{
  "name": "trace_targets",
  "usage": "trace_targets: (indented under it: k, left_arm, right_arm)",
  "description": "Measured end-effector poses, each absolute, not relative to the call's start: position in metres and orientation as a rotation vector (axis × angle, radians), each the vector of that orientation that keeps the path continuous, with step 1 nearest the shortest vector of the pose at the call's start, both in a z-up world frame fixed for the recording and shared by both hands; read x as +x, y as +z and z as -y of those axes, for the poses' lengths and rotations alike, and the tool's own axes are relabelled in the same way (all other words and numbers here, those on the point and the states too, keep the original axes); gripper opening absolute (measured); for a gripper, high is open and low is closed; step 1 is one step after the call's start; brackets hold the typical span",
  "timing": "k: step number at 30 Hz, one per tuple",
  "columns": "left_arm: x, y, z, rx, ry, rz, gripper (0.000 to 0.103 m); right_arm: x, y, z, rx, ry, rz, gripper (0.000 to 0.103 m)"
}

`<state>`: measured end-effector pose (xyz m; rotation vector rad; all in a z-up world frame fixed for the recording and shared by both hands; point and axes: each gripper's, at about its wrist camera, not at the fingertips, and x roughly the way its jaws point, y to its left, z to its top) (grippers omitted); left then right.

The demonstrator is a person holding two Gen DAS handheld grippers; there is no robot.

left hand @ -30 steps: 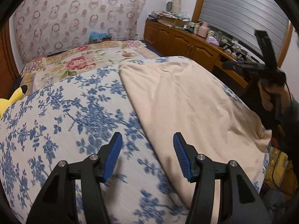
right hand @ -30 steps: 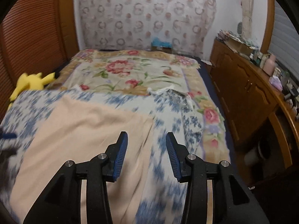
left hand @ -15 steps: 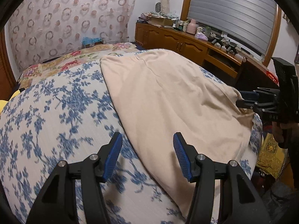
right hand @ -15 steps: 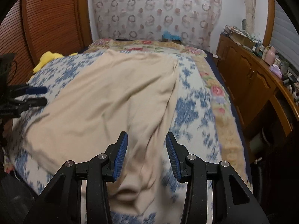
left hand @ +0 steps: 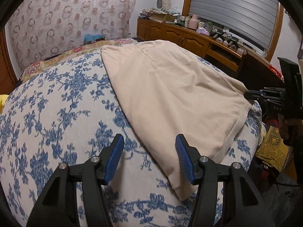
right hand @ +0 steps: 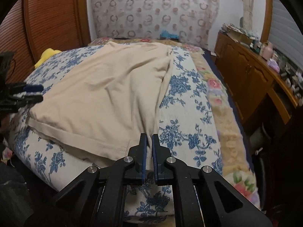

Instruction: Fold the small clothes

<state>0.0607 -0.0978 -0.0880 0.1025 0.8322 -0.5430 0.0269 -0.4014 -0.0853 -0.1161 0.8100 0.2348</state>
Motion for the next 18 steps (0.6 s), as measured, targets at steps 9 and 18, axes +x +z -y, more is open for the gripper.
trace_targets:
  k: [9, 18]
  left_arm:
    - [0.055, -0.093, 0.094, 0.095, -0.544, -0.843, 0.056]
    - [0.041, -0.094, 0.096, 0.093, -0.588, -0.862, 0.056]
  right_arm:
    - [0.036, -0.092, 0.395, -0.099, 0.233, -0.808, 0.051]
    - [0.036, -0.102, 0.399, -0.061, 0.263, -0.84, 0.051]
